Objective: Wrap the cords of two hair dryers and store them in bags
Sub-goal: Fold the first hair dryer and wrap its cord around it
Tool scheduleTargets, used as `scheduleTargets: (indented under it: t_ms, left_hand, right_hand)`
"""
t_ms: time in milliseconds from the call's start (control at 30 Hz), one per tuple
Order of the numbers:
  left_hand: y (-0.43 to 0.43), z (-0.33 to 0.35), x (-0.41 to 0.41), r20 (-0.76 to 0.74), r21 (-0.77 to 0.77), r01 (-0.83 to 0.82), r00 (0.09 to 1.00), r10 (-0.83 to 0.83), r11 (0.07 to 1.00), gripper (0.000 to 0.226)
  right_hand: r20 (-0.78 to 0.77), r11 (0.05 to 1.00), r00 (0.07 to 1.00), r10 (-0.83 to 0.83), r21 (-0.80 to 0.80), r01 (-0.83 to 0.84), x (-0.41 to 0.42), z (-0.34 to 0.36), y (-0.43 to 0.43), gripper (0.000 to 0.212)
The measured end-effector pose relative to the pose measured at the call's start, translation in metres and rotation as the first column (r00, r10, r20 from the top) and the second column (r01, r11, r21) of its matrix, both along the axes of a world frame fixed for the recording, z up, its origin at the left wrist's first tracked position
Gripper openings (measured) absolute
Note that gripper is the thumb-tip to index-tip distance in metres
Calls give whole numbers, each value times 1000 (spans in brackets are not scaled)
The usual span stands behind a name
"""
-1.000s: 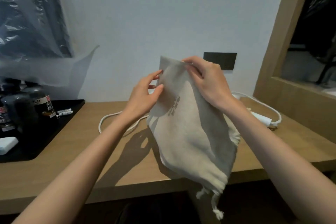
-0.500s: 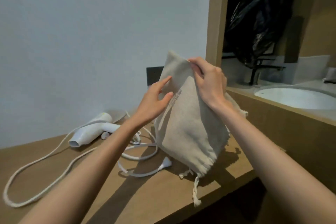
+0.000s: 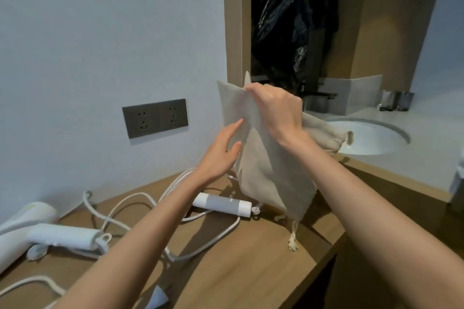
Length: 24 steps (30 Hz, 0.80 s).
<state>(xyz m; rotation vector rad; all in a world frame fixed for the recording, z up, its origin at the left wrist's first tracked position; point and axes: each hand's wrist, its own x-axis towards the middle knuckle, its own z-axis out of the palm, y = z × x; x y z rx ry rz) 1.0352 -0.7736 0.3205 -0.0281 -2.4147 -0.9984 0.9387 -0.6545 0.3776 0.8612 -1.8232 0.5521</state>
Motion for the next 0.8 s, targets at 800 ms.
scheduleTargets:
  t_ms: [800]
  left_hand:
    - [-59, -11, 60, 32, -212, -292, 952, 305, 933, 47]
  right_hand:
    - [248, 934, 961, 119, 300, -193, 53, -50, -33, 38]
